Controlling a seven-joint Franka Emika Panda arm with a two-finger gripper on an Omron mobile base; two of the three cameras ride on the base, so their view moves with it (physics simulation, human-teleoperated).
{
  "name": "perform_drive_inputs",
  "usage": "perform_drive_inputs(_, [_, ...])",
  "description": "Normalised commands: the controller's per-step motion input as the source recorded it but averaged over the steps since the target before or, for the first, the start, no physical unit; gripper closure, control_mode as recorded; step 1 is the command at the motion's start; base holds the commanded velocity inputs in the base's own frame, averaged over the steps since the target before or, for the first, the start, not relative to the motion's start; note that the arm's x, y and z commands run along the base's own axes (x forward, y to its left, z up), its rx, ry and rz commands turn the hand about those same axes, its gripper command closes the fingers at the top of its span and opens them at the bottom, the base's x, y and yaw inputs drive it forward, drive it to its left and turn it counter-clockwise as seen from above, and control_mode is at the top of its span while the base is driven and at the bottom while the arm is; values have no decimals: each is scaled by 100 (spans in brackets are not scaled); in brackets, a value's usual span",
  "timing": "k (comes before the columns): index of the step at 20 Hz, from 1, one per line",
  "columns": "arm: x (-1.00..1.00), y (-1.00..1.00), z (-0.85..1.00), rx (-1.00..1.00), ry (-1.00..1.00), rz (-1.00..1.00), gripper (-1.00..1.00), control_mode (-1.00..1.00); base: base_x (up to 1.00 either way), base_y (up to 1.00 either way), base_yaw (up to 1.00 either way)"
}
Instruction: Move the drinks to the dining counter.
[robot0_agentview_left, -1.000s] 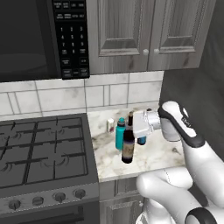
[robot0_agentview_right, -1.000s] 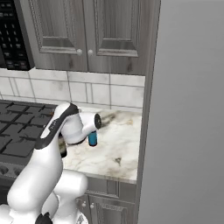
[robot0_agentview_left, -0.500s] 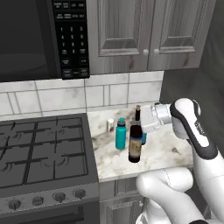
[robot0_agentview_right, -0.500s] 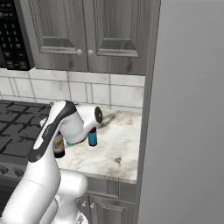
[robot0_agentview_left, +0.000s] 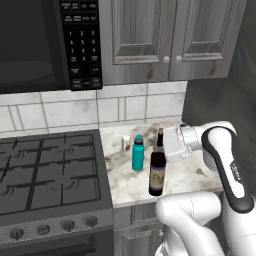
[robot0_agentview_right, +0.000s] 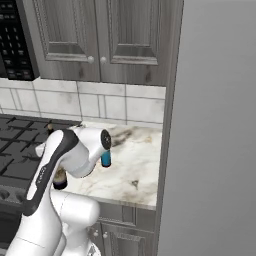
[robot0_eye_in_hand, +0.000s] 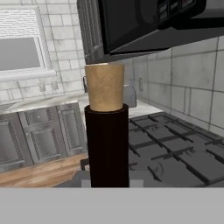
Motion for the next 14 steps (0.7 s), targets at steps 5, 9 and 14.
perform_drive_inputs(5, [0, 1, 0, 0, 0, 0, 100, -100, 0, 0, 0])
perform_drive_inputs(9, [0, 0, 0, 0, 0, 0, 100, -100, 0, 0, 0])
perform_drive_inputs(14, [0, 0, 0, 0, 0, 0, 100, 100, 0, 0, 0])
